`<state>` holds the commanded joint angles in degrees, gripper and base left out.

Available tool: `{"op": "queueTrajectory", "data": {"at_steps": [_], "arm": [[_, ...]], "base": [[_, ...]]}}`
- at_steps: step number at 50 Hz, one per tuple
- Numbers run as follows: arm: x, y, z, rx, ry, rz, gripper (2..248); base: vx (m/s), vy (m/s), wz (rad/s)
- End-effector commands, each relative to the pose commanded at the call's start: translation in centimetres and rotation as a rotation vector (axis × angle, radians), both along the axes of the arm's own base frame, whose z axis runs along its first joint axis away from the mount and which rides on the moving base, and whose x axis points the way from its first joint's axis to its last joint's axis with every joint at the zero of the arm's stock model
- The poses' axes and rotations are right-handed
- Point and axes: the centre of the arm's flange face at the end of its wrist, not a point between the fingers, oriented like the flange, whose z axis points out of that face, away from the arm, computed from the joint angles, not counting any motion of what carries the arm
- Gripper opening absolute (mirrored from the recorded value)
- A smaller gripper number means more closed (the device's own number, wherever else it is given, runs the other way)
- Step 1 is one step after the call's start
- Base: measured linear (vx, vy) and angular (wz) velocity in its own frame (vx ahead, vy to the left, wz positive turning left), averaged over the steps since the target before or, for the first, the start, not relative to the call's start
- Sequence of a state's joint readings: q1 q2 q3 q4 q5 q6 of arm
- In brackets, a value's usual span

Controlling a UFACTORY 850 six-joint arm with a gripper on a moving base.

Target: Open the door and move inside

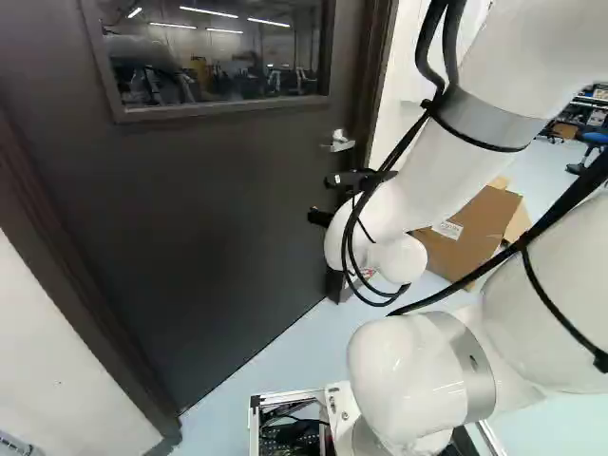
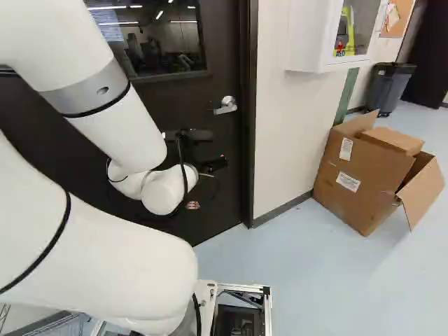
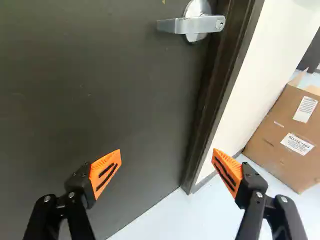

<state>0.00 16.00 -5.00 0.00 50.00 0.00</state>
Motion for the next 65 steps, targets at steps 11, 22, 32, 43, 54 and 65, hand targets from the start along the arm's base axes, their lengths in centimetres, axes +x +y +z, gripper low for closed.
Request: {"op": "queueTrajectory", "data": {"at_steps": [11,22,32,43,54,65], "arm": [[0.2,0.0,0.0,0.0,0.001,0.0,247],[0.2,0.0,0.1,0.0,-0.002,0.0,247],[0.1,0.0,0.8,0.0,-0.029,0.0,247],[0.0,0.0,1.7,0.0,-0.062,0.0,247],[1.0,0.0,2.8,0.0,-0.089,0.0,247],[2.9,0.0,4.1,0.0,-0.112,0.0,247]], "base": [[0.126,0.004,-0.002],[0.0,0.0,0.0],[0.0,0.0,0.0],[0.0,0.0,0.0],[0.0,0.0,0.0],[0.0,0.0,0.0]]}}
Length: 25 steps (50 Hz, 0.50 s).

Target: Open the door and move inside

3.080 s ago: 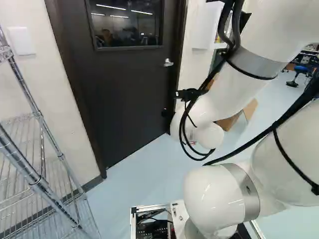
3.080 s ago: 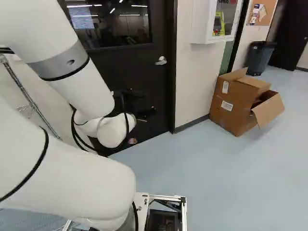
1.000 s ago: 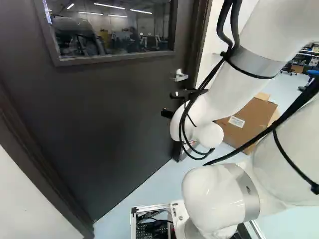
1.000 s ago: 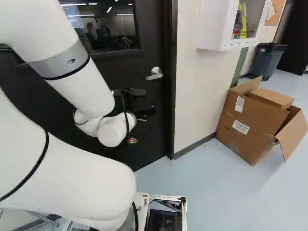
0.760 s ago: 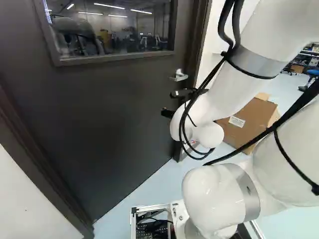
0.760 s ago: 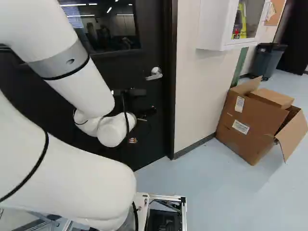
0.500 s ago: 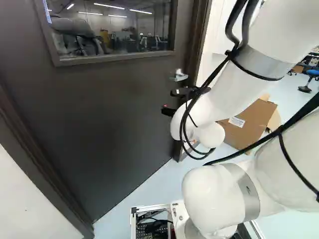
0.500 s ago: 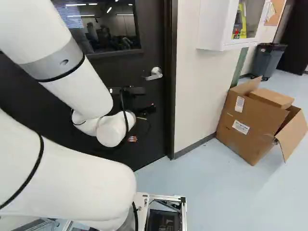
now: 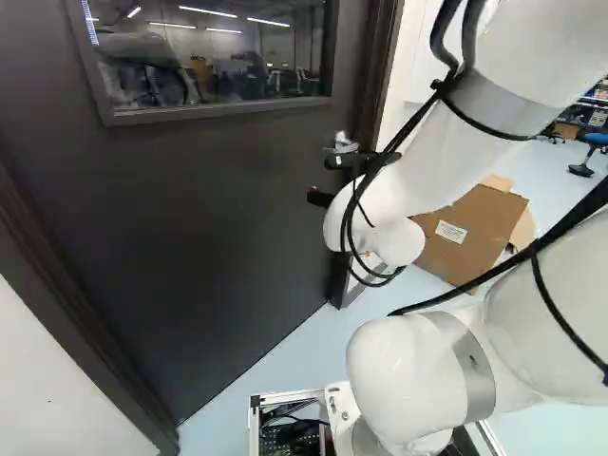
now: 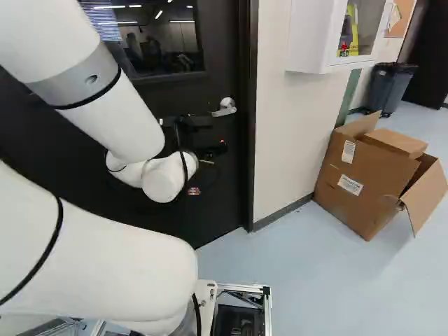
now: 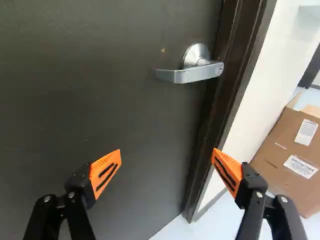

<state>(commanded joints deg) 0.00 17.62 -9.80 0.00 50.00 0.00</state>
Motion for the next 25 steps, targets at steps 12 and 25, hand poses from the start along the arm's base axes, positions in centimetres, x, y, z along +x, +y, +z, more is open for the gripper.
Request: {"op": "queueTrajectory", "data": {"at_steps": [12,25], "arm": [[2.0,0.0,1.4,0.0,-0.023,0.0,247],[3.9,0.0,2.8,0.0,-0.051,0.0,247]], "base": [[0.0,0.0,0.0],[0.0,0.0,0.0]]}}
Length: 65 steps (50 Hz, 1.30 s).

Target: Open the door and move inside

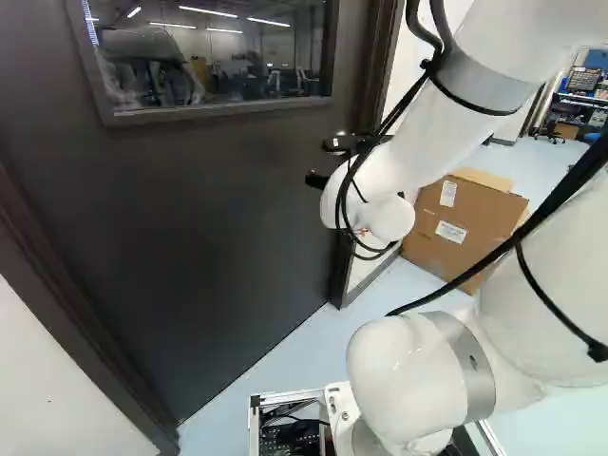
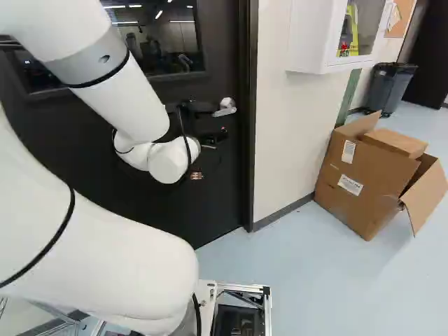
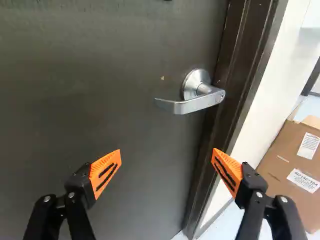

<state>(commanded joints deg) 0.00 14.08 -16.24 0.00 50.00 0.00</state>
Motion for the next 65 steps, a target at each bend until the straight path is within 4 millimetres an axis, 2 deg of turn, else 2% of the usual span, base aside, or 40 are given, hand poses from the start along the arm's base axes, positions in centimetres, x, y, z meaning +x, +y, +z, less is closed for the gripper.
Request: {"op": "queueTrajectory", "data": {"at_steps": [39,65], "arm": [[5.1,0.0,4.3,0.0,-0.083,0.0,247],[5.7,-0.8,6.7,-0.011,-0.12,-0.01,247]], "base": [[0.0,0.0,0.0],[0.0,0.0,0.0]]}}
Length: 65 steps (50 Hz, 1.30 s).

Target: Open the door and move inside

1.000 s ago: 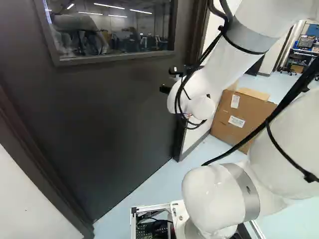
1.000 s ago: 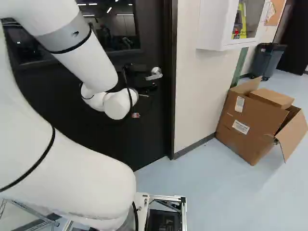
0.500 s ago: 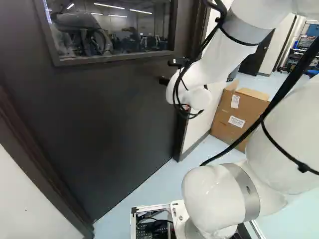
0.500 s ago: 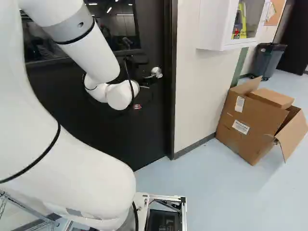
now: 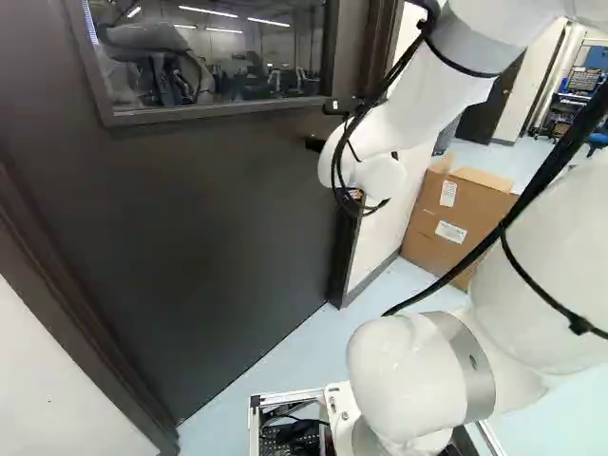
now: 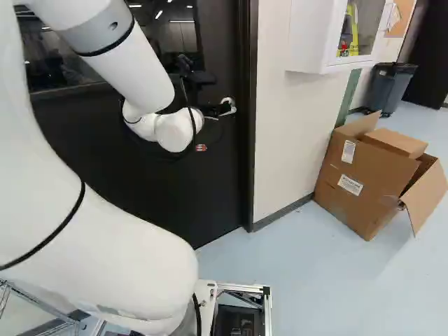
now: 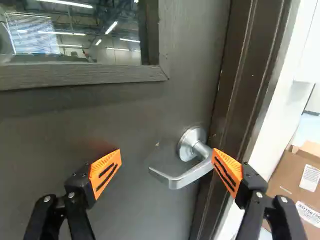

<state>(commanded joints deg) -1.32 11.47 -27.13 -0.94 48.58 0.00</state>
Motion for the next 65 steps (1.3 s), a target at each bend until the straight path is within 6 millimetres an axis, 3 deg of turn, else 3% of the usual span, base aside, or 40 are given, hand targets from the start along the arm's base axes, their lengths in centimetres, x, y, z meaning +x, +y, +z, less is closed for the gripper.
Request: {"op": "queueTrajectory", "data": {"at_steps": [25,37,47,65], "arm": [[0.5,-2.2,1.7,-0.089,0.048,0.022,247],[1.7,-3.0,2.0,-0.151,0.137,0.049,247],[3.1,-2.2,2.3,-0.214,0.21,0.103,247],[3.8,-0.8,2.5,-0.264,0.25,0.16,247]], "base": [[0.0,0.0,0.0],[0.0,0.0,0.0],[0.0,0.0,0.0],[0.0,0.0,0.0]]}}
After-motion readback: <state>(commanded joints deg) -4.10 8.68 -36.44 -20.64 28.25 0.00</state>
